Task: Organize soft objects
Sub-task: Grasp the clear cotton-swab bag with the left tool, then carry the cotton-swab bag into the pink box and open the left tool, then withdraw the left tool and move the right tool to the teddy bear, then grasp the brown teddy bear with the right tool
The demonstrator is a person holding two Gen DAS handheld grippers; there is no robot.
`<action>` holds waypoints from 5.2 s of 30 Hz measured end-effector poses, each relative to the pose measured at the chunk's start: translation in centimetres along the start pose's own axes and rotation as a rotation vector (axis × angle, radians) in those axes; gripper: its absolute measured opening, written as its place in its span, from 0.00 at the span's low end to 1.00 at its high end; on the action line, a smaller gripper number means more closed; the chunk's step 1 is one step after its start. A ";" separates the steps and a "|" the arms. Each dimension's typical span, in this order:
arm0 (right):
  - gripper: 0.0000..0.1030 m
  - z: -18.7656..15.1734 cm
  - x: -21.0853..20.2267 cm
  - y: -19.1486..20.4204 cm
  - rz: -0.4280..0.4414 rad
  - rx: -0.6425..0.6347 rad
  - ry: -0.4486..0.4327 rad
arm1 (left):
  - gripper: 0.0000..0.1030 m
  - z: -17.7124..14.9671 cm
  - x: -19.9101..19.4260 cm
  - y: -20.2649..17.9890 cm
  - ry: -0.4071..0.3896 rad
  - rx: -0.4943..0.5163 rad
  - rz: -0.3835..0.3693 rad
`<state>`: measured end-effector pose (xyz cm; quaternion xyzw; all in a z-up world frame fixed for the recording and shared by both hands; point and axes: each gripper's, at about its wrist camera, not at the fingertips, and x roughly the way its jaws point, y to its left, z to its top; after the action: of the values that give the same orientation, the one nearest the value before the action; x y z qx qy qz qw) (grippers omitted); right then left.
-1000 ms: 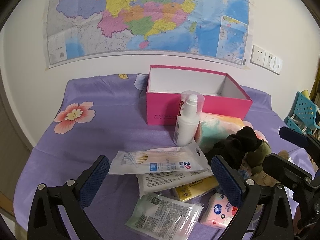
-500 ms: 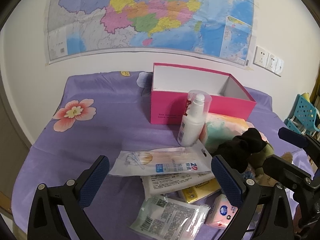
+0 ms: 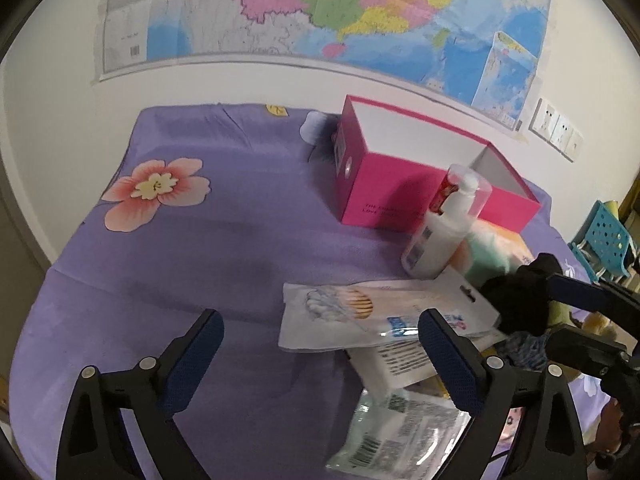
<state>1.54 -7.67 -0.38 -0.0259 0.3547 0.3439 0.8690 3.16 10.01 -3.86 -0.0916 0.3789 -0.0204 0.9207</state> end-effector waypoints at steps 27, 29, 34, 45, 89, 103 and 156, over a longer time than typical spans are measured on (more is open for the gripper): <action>0.09 0.1 7.5 -5.7 0.036 0.262 0.241 | 0.50 0.2 5.8 4.4 0.248 -0.134 -0.402; 0.09 0.0 6.9 -5.8 0.038 0.250 0.223 | 0.45 0.3 5.6 4.4 0.242 -0.139 -0.412; 0.07 -0.1 5.9 -5.8 0.076 0.242 0.168 | 0.42 0.6 3.5 3.7 0.194 -0.104 -0.392; 0.07 2.5 -1.0 -4.9 0.112 0.175 -0.008 | 0.42 4.5 -3.8 0.1 -0.001 0.042 -0.388; 0.11 10.1 5.4 -19.7 0.027 0.297 0.020 | 0.46 15.3 9.9 -5.9 0.057 0.123 -0.199; 0.37 10.0 -8.0 -12.9 0.211 0.208 -0.198 | 0.58 11.0 -1.5 -8.3 -0.125 0.216 -0.341; 0.28 1.2 -11.6 -11.5 0.184 0.233 -0.137 | 0.58 1.8 -1.9 -18.8 0.053 0.490 -0.560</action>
<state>3.39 -22.81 5.64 0.1311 0.3332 0.3795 0.8531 3.72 -7.98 2.19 0.0320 0.3468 -0.3637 0.8640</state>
